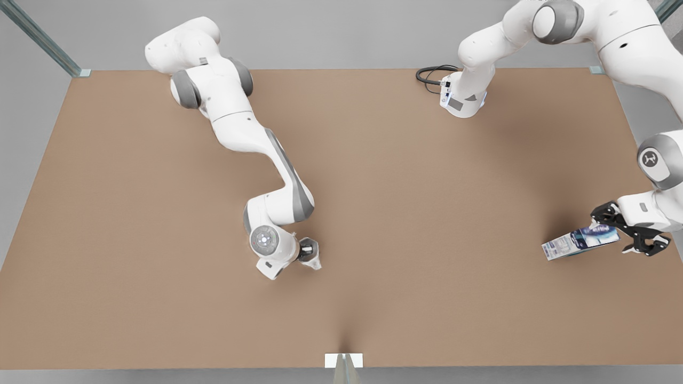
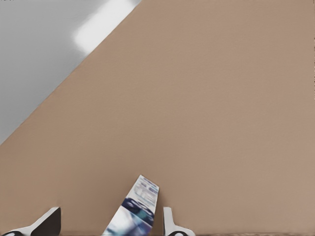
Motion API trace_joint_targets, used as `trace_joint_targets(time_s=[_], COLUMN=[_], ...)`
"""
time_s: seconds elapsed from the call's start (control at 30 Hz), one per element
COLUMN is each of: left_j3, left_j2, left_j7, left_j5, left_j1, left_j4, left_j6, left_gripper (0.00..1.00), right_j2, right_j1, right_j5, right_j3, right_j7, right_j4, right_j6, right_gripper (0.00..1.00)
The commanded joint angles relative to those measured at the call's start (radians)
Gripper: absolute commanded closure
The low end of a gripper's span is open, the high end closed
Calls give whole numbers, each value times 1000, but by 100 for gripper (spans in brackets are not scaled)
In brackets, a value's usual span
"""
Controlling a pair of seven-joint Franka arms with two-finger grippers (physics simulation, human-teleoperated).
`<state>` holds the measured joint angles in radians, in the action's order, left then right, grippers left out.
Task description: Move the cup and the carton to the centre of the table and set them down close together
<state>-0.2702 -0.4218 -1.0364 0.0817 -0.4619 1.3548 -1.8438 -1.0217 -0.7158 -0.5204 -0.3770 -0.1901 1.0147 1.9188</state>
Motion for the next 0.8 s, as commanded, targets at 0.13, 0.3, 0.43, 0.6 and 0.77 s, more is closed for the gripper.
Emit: trace_joint_targets(time_s=[0.13,0.3,0.43,0.6,0.77], left_j3=[0,3,3,8,9], left_j2=[-8,-57,-74,-104,-133], left_j7=[-93,-238,-333,-449,-481], left_j5=[-2,0,1,36,47], left_j1=[-20,-38,-37,-55,-81], left_j4=[1,6,32,27,29], left_j6=[0,-69,-37,-25,-25], left_gripper=[0,0,0,0,0], right_j2=[-37,-48,-57,-57,-52], right_j1=[-51,-57,-59,-59,-66], right_j5=[-13,-13,-13,-13,-29], right_j3=[-25,-43,-48,-52,-54], right_j7=[-80,-80,-78,-71,-71], right_j4=[-58,-58,-59,-59,-59], right_j6=[3,13,16,16,17], right_gripper=[79,57,7,0,0])
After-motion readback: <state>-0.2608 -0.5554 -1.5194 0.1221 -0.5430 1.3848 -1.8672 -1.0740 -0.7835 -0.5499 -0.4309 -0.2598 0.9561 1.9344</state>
